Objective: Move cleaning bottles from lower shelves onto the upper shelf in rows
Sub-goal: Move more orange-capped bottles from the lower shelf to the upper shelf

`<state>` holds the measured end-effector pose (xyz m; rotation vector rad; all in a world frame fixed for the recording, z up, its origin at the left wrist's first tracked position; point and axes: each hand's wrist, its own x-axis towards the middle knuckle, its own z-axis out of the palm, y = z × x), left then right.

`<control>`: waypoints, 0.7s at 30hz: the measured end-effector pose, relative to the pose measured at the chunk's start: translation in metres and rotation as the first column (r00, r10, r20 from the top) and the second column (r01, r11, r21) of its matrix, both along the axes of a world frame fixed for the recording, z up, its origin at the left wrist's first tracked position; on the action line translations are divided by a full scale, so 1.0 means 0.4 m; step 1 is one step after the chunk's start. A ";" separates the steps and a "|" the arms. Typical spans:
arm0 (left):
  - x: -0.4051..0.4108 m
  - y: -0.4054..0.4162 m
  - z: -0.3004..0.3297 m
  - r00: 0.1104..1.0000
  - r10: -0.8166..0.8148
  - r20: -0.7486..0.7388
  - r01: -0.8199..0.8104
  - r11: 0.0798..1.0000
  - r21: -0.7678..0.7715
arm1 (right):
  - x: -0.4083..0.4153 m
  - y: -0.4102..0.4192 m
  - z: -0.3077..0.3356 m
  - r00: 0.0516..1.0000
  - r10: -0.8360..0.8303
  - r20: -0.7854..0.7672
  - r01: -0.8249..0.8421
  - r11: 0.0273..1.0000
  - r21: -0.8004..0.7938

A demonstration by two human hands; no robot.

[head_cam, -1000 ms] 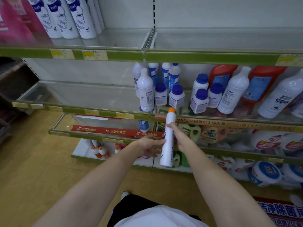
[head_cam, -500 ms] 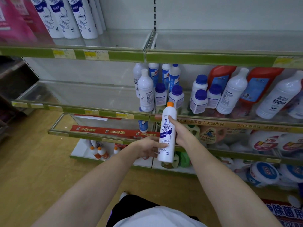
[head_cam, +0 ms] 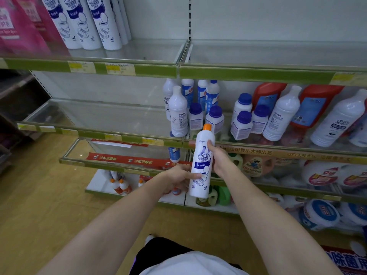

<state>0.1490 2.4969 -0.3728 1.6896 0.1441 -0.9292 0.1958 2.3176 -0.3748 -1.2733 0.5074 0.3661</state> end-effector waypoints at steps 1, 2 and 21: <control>-0.002 0.002 0.003 1.000 -0.001 0.009 0.001 1.000 0.007 | 0.000 -0.001 0.004 1.000 0.014 -0.003 -0.014 1.000 0.007; -0.003 0.004 0.004 1.000 0.001 0.018 -0.002 1.000 0.013 | 0.001 -0.002 0.006 0.999 0.033 -0.003 -0.033 0.999 0.018; -0.009 0.181 0.145 0.933 0.330 0.146 -0.308 0.939 -0.153 | 0.074 0.225 0.231 0.847 0.441 0.296 -0.404 0.897 -0.180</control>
